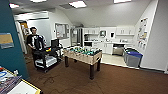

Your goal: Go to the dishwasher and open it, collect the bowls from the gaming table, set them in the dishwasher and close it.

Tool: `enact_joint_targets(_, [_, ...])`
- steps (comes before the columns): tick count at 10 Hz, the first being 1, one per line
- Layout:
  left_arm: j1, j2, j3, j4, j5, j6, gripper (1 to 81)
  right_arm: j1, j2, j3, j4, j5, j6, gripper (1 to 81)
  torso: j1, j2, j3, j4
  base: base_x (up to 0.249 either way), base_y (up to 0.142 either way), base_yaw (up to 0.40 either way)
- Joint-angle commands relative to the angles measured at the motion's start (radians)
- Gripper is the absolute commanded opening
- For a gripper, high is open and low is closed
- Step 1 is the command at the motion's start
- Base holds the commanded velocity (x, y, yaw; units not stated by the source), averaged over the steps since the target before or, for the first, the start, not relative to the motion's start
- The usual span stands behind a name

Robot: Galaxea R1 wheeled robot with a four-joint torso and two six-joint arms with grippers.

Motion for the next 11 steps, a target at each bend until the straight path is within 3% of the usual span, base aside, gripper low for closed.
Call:
enact_joint_targets(1, [-0.057, -0.015, -0.008, 0.005, 0.026, -0.001, 1.0, 0.048, 0.012, 0.013, -0.020, -0.010, -0.008, 1.0, 0.000, 0.000, 0.000, 0.000, 0.000, 0.000, -0.379])
enact_joint_targets(9, [-0.057, -0.015, -0.011, -0.001, 0.026, -0.001, 1.0, 0.044, 0.012, 0.011, -0.026, -0.010, -0.008, 1.0, 0.000, 0.000, 0.000, 0.000, 0.000, 0.000, -0.363])
enact_joint_targets(11, [-0.057, -0.021, -0.008, -0.003, 0.023, -0.001, 1.0, 0.044, 0.012, 0.008, -0.025, -0.010, -0.008, 1.0, 0.000, 0.000, 0.000, 0.000, 0.000, 0.000, -0.055])
